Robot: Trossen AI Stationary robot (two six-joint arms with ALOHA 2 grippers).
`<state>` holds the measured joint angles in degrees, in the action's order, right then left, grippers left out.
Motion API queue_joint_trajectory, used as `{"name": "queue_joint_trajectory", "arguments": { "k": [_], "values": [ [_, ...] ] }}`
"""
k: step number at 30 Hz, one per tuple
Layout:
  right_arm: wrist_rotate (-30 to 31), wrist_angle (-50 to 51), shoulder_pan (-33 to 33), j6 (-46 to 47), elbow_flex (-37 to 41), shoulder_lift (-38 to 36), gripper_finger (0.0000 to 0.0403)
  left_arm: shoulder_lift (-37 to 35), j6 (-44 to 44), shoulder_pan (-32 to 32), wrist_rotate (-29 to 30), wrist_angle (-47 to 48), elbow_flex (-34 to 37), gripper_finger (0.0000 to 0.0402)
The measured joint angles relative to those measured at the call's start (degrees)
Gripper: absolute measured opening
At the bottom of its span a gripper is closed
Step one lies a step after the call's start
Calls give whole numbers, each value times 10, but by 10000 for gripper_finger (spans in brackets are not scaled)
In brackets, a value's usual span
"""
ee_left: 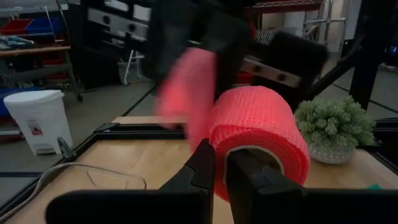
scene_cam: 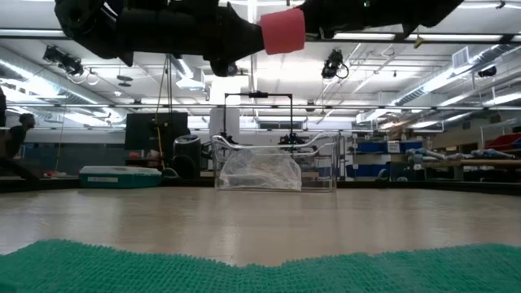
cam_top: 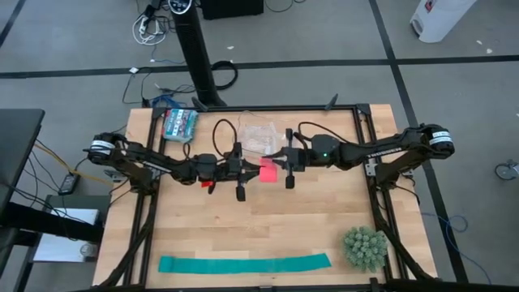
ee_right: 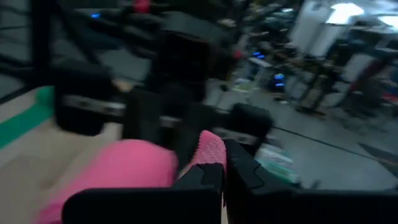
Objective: Roll bandage
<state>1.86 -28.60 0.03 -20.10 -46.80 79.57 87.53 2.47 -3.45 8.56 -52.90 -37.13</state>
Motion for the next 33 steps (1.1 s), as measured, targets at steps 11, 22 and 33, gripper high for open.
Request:
{"name": "queue_joint_trajectory", "arguments": {
  "k": [11, 22, 33],
  "values": [
    [-4, 36, 47, -23, -11, -1, 2, -8, 0, 7, -14, 5, 0, 30],
    [21, 34, 54, -32, -12, -1, 115, -16, 1, 7, -14, 23, 1, 30],
    [19, 37, 60, -30, -11, -1, 158, -16, 7, 10, -11, 46, -8, 30]
  ]
}}
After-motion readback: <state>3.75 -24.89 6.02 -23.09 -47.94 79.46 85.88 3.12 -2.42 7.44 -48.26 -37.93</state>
